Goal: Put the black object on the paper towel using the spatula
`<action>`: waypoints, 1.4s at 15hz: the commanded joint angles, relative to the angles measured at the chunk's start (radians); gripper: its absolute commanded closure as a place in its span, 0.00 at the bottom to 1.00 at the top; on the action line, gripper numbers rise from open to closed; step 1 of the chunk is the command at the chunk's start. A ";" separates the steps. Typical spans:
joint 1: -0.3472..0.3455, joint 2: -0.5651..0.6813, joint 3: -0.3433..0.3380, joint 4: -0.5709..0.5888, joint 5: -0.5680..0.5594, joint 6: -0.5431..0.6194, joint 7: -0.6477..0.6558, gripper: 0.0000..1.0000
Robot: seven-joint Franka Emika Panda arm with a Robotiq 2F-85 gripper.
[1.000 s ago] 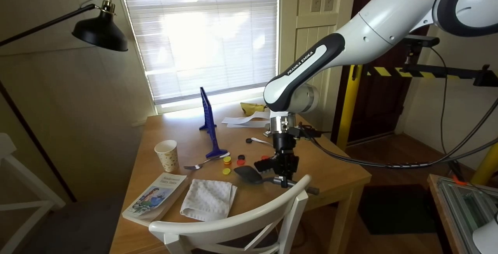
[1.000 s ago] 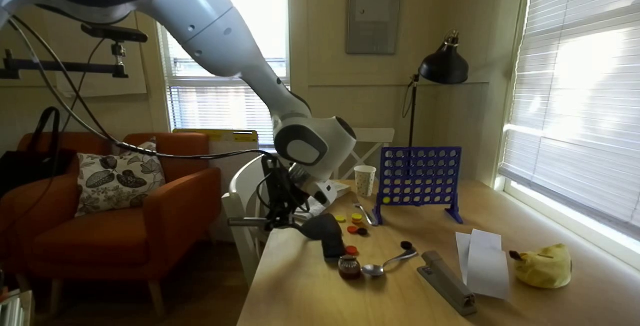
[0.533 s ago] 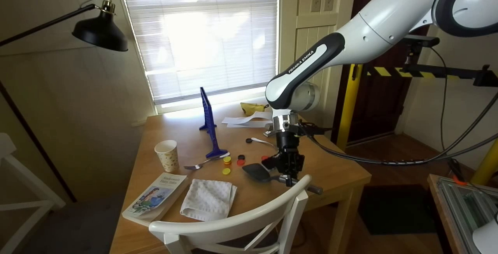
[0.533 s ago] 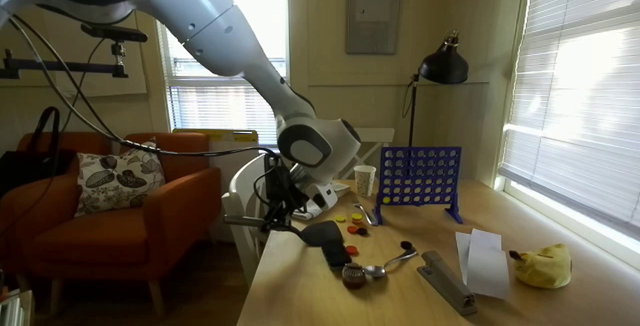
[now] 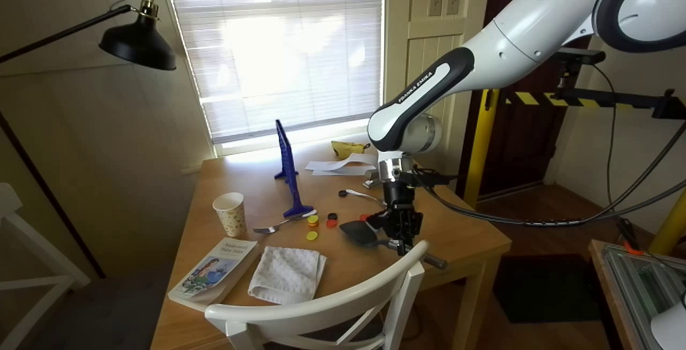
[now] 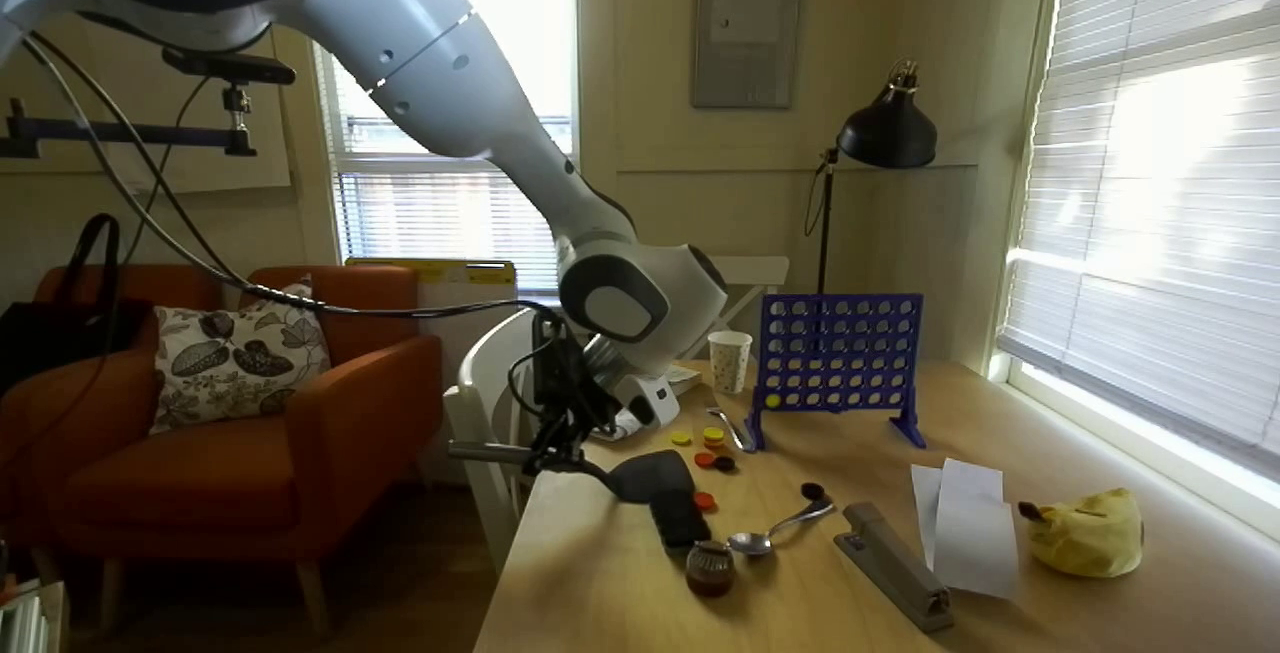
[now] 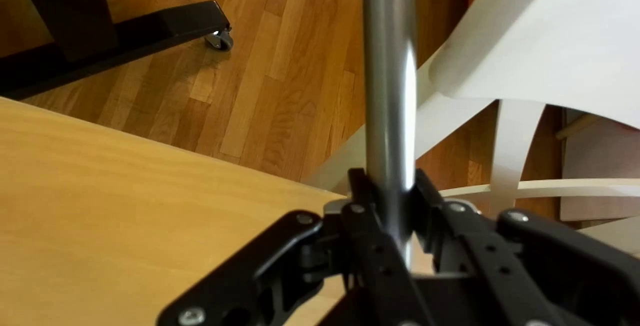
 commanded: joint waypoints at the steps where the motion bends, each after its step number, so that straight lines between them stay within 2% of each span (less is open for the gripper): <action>1: 0.008 0.022 -0.014 0.012 -0.041 -0.013 0.028 0.94; 4: 0.009 0.018 -0.016 0.003 -0.058 -0.008 0.021 0.94; 6: 0.020 -0.029 -0.018 -0.034 -0.097 -0.037 0.020 0.94; 10: 0.013 -0.132 -0.009 -0.084 -0.169 -0.241 -0.030 0.94; 13: 0.016 -0.187 -0.016 -0.089 -0.171 -0.366 -0.031 0.94; 16: 0.017 -0.185 -0.026 -0.056 -0.163 -0.441 -0.022 0.94; 21: 0.015 -0.119 -0.039 -0.015 -0.150 -0.455 -0.007 0.94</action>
